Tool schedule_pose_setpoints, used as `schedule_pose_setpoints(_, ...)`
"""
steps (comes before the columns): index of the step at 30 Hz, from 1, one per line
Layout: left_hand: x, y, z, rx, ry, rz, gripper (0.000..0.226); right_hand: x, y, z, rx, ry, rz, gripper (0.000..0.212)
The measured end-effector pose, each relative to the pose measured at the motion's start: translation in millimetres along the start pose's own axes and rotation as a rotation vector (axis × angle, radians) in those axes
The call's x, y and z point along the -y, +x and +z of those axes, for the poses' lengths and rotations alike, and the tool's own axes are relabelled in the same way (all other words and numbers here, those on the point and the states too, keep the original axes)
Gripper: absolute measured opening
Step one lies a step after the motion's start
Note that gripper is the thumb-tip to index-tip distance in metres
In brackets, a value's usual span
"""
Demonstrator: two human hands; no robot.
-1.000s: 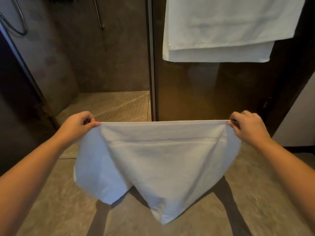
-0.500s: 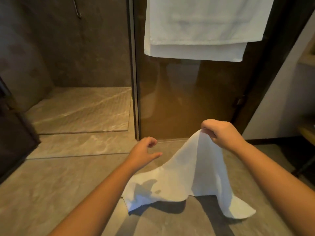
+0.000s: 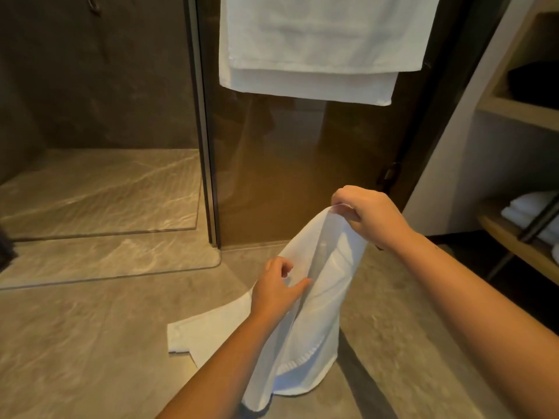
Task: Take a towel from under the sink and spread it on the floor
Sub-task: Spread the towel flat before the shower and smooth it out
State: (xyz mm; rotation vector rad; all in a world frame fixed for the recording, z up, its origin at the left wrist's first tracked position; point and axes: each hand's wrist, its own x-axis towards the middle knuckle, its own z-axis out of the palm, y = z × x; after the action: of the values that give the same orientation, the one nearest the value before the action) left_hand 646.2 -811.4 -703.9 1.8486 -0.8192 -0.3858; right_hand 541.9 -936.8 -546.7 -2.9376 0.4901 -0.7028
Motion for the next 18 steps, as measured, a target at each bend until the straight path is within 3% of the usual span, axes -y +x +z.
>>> schedule_pose_setpoints(4,9.8,-0.2,1.3,-0.024,0.049,0.028,0.025,4.8,3.6,-2.7,-0.062,0.024,-0.01,0.006)
schedule_pose_setpoints(8,33.4,-1.3,-16.9,-0.058,-0.005,-0.082,0.024,-2.5,3.9,-3.7,-0.097,0.031,0.014,0.005)
schedule_pose_setpoints(18,70.3,2.4,-86.9,-0.255,0.017,-0.188,0.02,-35.4,-23.7,31.2,-0.1,0.089,0.236,0.014)
